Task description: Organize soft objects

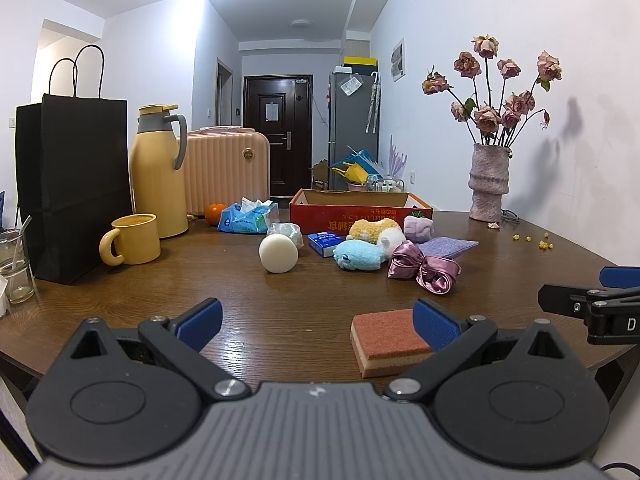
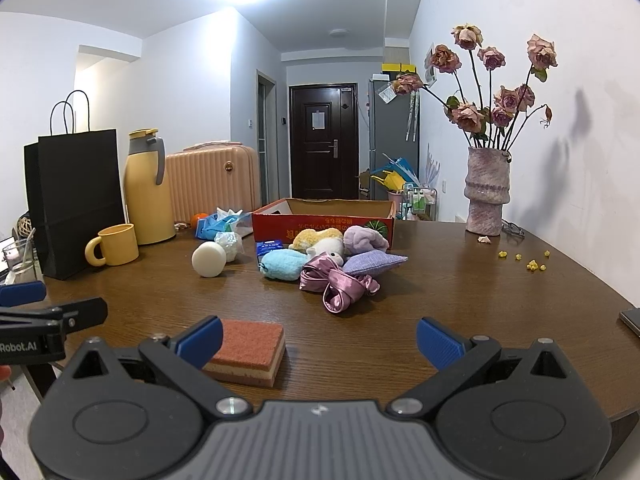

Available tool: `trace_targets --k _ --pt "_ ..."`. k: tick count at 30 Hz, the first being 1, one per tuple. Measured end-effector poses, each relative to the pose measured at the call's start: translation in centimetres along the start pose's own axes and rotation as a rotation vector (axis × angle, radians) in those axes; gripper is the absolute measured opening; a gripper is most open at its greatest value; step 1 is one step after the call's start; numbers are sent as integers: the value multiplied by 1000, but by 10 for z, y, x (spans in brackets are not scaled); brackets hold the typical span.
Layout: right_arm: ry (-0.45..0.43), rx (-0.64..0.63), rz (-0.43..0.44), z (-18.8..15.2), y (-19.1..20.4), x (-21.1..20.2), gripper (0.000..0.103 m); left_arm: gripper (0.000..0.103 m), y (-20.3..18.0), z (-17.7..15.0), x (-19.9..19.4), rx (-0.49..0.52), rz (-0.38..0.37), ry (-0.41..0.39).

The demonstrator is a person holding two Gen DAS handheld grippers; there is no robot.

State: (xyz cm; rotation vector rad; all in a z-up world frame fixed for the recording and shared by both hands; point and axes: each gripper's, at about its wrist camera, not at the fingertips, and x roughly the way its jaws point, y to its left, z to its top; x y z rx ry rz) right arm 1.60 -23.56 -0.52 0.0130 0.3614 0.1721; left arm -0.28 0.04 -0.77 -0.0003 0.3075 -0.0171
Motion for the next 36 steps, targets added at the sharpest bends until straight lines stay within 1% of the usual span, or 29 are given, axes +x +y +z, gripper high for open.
trace_targets --k 19,28,36 --pt "16 -16 13 -5 4 2 103 103 3 -2 1 -4 2 2" --pt "37 -54 37 -4 12 13 103 103 15 -6 6 -17 27 12" --pt "88 -107 76 -5 31 36 103 103 29 -10 13 -38 65 34"
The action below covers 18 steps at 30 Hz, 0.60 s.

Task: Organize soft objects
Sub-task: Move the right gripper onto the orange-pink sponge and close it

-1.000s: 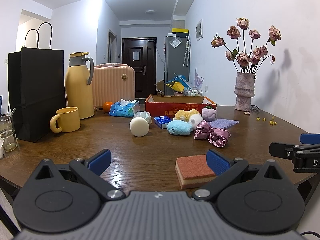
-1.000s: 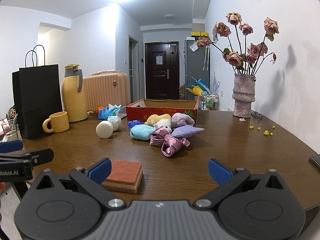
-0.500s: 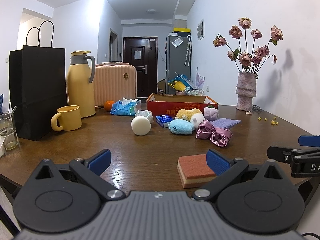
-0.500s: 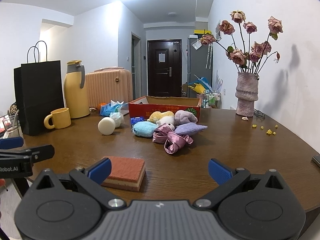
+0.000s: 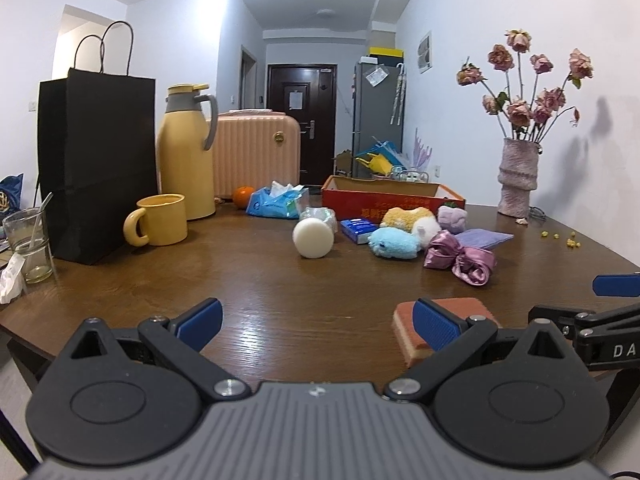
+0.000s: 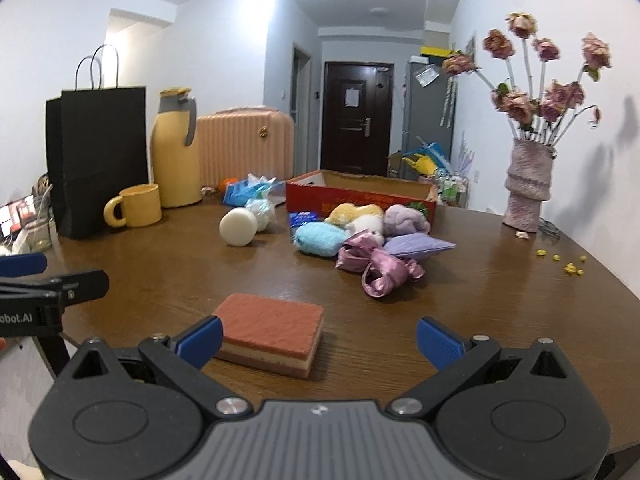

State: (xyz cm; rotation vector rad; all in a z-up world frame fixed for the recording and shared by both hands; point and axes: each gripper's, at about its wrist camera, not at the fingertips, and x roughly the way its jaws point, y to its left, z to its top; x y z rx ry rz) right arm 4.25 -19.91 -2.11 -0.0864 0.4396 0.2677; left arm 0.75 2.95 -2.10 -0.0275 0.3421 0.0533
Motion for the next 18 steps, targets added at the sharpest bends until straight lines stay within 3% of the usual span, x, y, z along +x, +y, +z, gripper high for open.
trace_targets --k 18 --pt "146 -68 96 10 43 77 103 103 41 -8 21 -57 84 45"
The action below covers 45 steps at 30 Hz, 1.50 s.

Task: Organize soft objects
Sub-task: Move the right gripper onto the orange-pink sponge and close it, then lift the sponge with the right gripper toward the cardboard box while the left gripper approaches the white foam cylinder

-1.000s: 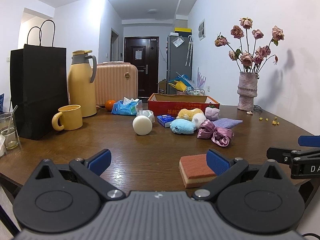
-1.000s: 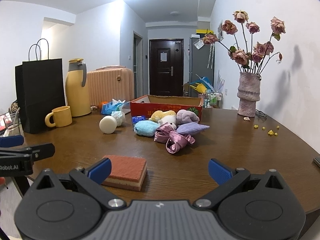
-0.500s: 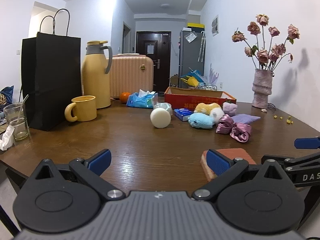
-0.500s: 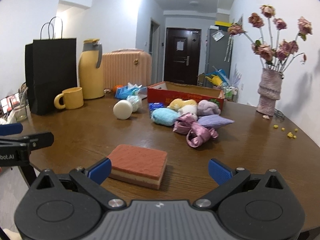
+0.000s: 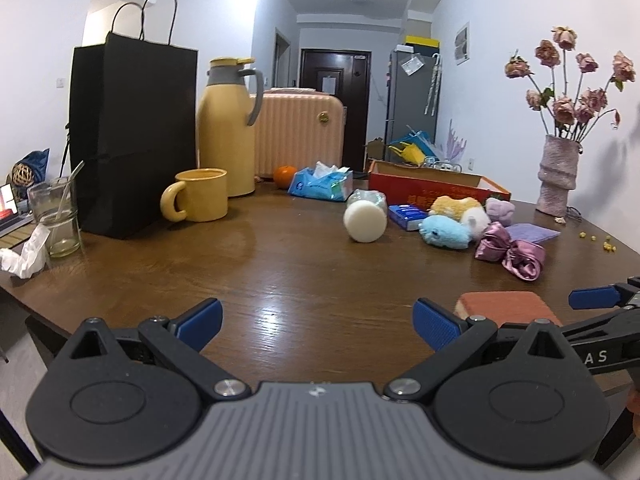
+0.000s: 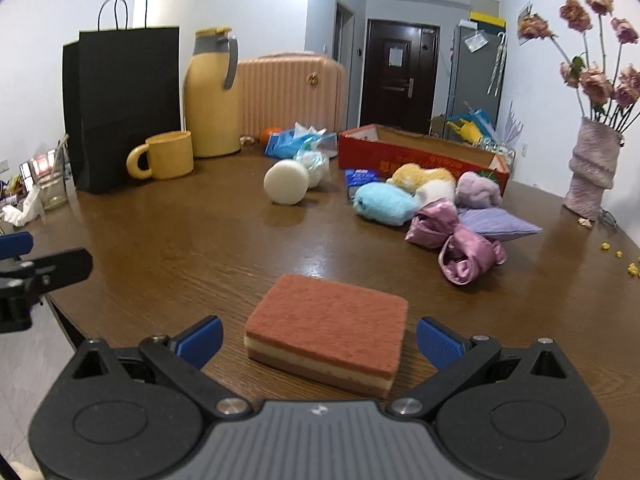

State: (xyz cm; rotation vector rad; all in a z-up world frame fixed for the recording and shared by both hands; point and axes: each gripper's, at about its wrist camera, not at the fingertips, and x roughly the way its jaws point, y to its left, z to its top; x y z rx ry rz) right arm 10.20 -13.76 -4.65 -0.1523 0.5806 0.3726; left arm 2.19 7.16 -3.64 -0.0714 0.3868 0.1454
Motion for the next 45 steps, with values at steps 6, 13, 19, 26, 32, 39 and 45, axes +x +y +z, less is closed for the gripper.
trace_targets --k 6,13,19,26,32,39,45 --pt "54 -3 -18 1 2 25 103 103 12 -3 10 -23 9 25" --pt "95 6 -18 1 -1 44 103 103 19 -5 20 -38 12 48" --pt "100 12 -1 2 -7 50 102 103 17 -4 28 -38 11 65" --pt "83 10 2 7 -14 53 101 103 12 0 39 -31 11 74" --pt "40 12 -8 17 -27 54 100 103 5 9 50 -14 11 76" --pt "-5 23 -31 35 -50 58 100 103 -6 25 69 5 4 71" --pt "-53 35 -44 55 -73 65 100 103 -16 44 89 20 7 66"
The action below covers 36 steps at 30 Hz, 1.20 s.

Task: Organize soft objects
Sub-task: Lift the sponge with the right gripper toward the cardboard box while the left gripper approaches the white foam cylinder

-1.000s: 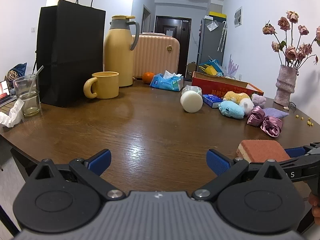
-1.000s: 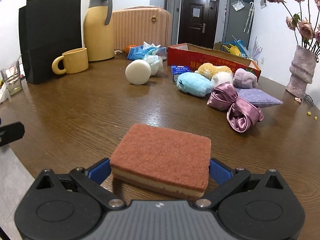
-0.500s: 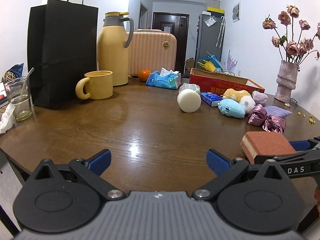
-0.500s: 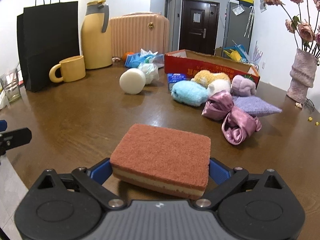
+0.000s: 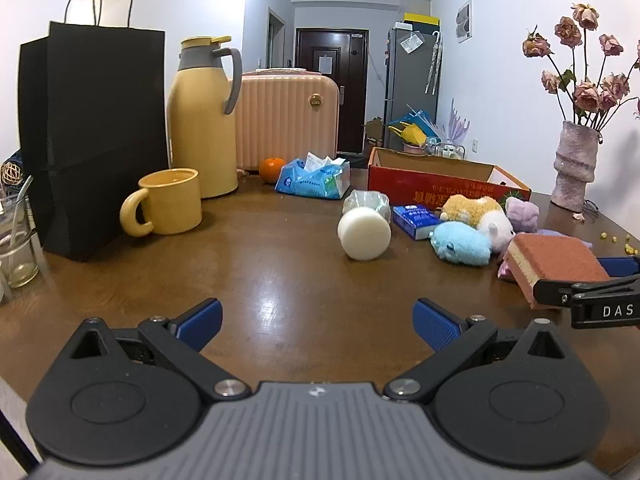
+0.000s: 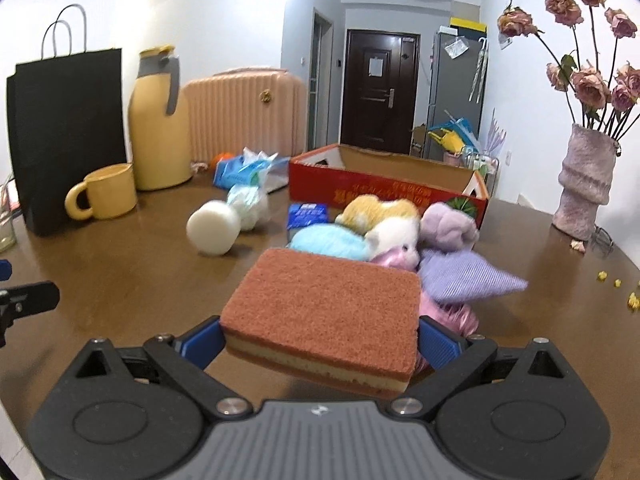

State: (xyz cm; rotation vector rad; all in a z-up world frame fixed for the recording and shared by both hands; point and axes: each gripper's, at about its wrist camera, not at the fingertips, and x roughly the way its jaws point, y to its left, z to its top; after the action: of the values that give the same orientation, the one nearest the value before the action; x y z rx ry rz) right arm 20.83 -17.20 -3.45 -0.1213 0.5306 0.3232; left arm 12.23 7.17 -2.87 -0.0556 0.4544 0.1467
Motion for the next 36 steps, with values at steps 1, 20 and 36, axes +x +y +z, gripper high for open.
trace_targets --k 1,20,36 --pt "-5 3 -1 4 -3 3 100 103 -2 4 3 0 -1 0" --pt "-112 28 -26 85 -49 52 100 103 -31 70 72 25 5 0" --pt "-118 69 16 119 -69 120 100 103 -45 104 162 -51 85 -2"
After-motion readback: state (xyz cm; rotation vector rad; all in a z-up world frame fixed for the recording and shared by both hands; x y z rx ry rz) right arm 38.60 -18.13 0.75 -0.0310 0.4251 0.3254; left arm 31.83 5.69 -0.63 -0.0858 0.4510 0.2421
